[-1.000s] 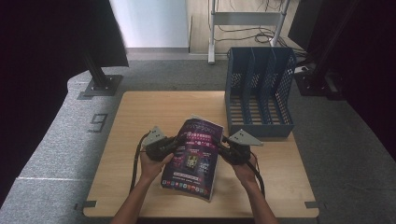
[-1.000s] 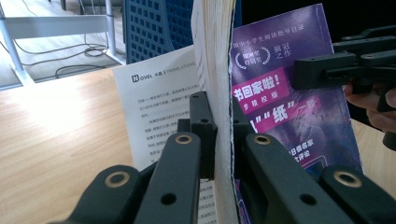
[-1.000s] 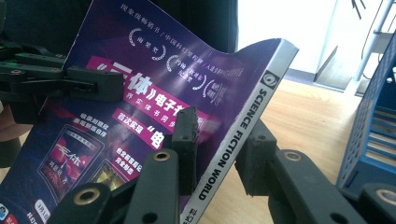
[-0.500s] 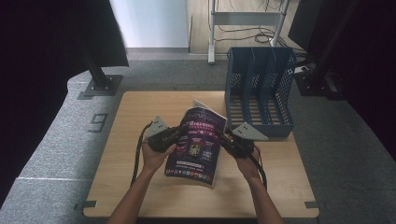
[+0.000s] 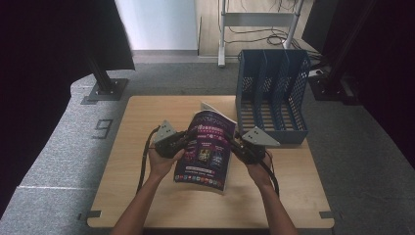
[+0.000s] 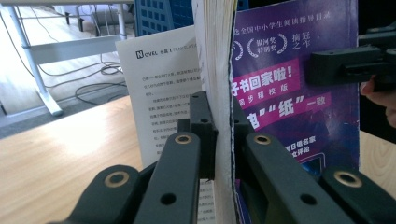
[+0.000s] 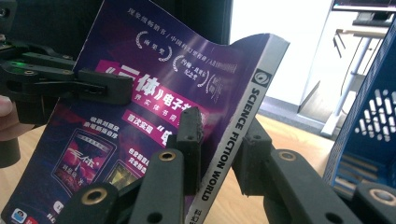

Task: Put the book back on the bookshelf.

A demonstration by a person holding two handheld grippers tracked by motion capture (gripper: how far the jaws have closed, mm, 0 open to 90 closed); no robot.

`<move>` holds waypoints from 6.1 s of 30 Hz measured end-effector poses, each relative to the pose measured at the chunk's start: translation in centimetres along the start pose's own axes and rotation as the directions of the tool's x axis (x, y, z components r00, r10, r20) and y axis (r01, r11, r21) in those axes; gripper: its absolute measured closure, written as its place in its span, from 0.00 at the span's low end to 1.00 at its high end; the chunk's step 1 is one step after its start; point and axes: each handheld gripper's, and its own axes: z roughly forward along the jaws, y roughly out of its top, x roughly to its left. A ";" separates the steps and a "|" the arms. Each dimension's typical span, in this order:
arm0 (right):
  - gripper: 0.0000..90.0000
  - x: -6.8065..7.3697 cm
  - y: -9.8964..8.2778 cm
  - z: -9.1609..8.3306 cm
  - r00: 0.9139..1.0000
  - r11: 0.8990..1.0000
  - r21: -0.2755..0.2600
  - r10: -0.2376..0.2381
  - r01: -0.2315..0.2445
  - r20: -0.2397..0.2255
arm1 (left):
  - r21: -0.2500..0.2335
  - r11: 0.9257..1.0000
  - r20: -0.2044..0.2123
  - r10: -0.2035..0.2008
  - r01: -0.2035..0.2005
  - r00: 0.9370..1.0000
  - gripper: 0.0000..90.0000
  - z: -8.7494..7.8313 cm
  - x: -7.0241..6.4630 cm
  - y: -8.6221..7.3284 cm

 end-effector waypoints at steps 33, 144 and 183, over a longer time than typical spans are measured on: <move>0.89 0.9 -1.3 -2.7 0.996 0.996 -0.092 -0.028 0.021 -0.080 | 0.021 0.999 -0.039 -0.049 0.050 0.998 0.68 -1.2 0.7 -2.4; 0.91 -0.6 -1.0 -0.4 0.996 0.996 -0.070 0.056 -0.060 -0.062 | 0.120 0.985 -0.063 -0.120 0.127 0.991 0.49 -3.0 1.4 -5.3; 0.91 -2.8 2.5 -4.5 0.993 0.979 -0.180 0.105 -0.095 0.047 | 0.147 0.971 -0.061 -0.182 0.190 0.981 0.48 -3.5 2.3 -6.1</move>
